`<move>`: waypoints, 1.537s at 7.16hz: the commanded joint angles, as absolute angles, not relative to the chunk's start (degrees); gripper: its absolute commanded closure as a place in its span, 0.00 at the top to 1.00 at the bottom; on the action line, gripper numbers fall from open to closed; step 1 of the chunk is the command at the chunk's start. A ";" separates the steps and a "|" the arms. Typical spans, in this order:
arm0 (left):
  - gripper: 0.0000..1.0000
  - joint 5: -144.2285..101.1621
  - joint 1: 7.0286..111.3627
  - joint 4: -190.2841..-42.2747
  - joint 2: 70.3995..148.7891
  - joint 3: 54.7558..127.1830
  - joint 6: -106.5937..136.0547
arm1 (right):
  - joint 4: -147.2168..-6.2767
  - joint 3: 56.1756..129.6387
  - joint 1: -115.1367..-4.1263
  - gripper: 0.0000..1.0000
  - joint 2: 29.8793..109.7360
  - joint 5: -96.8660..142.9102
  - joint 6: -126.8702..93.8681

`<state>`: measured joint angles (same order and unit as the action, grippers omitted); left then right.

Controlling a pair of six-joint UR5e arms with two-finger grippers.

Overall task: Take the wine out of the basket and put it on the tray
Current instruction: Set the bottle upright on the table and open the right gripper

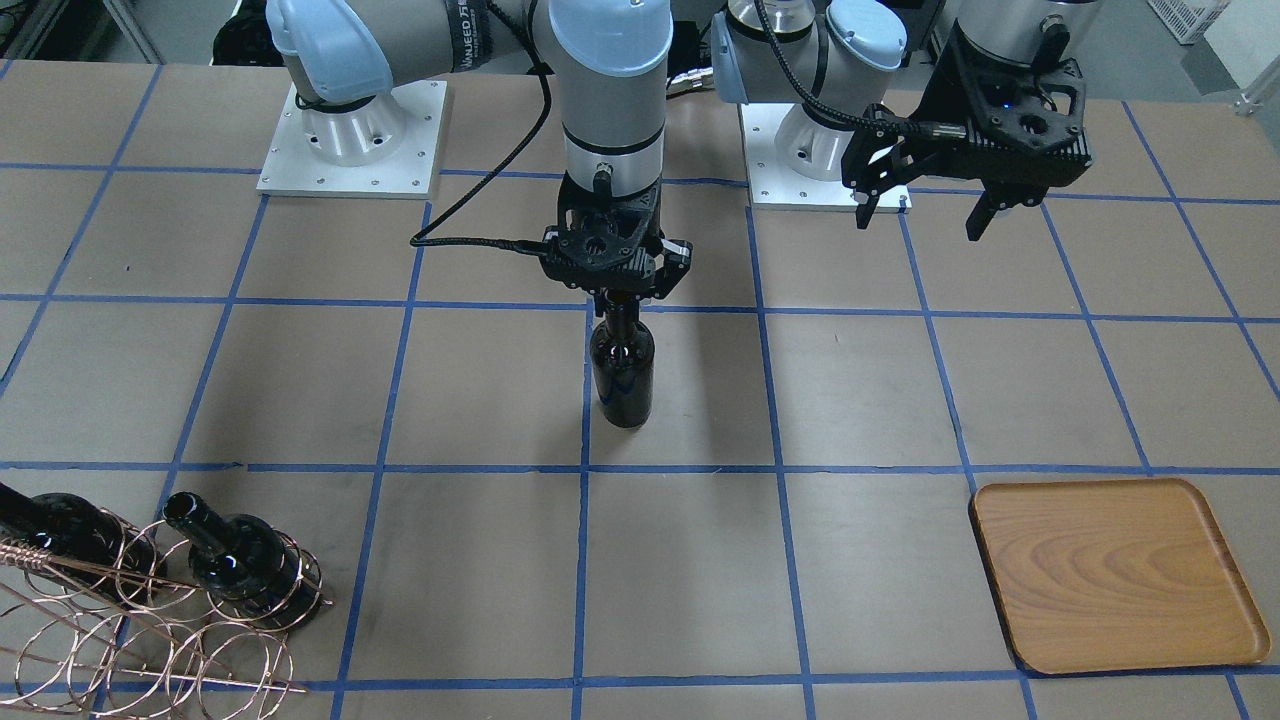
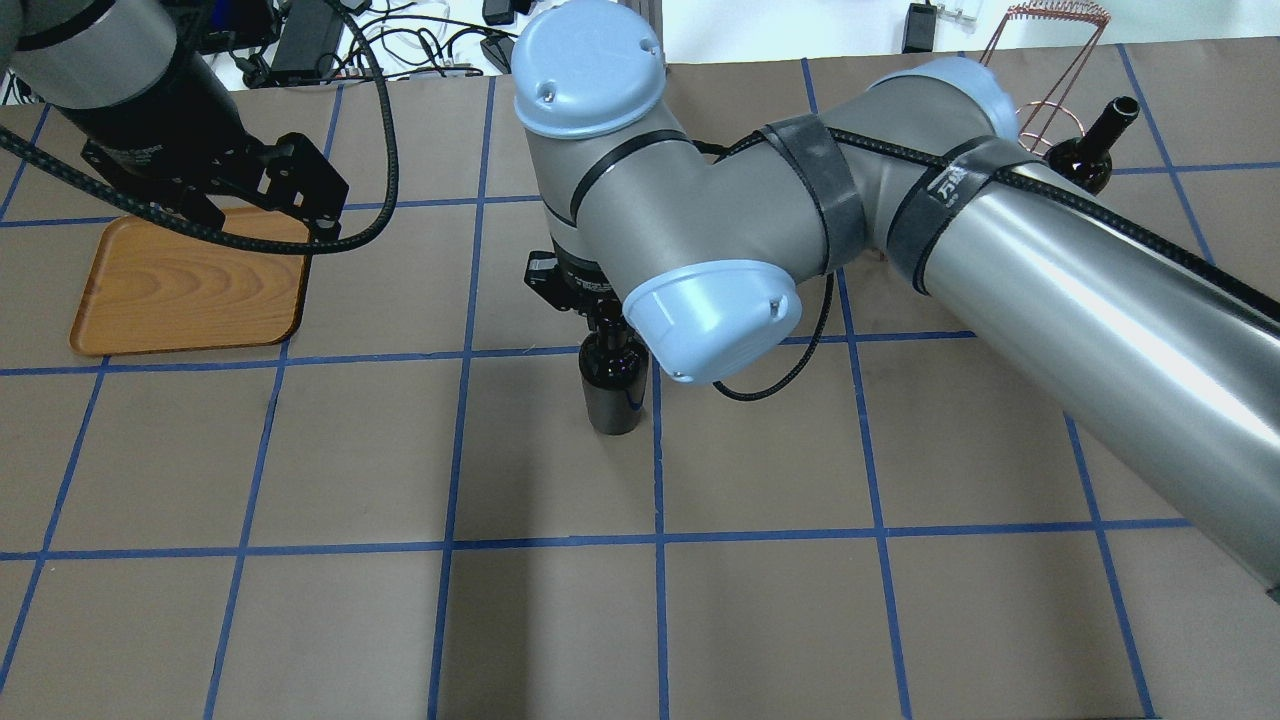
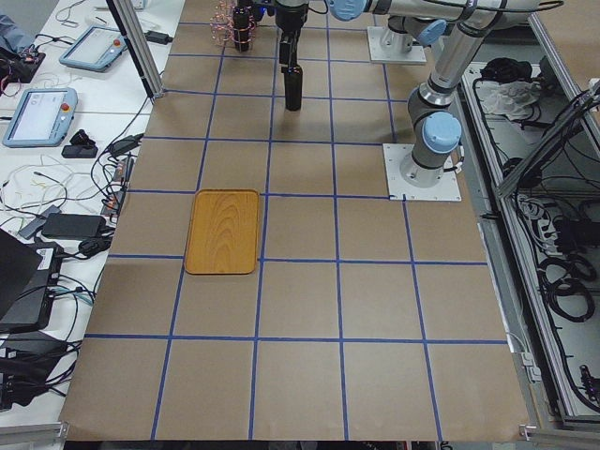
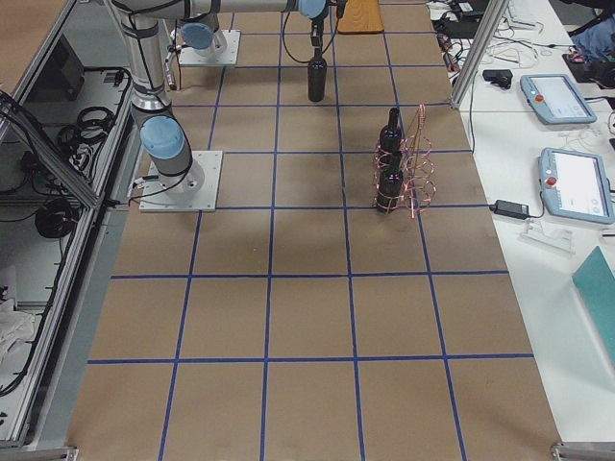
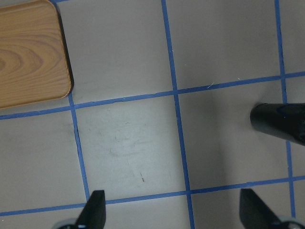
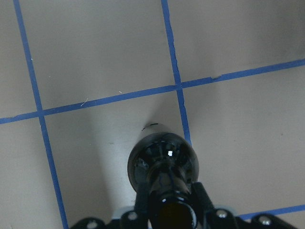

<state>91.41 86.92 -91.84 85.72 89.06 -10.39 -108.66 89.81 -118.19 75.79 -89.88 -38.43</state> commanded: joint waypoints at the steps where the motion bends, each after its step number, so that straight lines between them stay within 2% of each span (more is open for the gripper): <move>1: 1.00 91.41 86.92 -91.93 85.69 89.12 -10.20 | -108.55 88.69 -118.30 1.00 76.72 -89.91 -38.76; 5: 1.00 91.67 87.36 -92.63 85.69 89.73 -9.23 | -101.69 83.24 -113.14 1.00 79.72 -89.03 -37.28; 6: 1.00 90.71 87.62 -92.03 86.39 90.43 -2.79 | -101.60 83.23 -109.90 1.00 80.67 -89.73 -29.52; 9: 1.00 90.88 95.94 -90.89 88.15 90.53 11.36 | -98.35 83.23 -95.93 1.00 82.18 -90.26 -12.05; 11: 1.00 88.86 102.01 -86.14 91.03 91.57 16.86 | -96.08 83.41 -90.55 1.00 83.58 -94.29 -8.79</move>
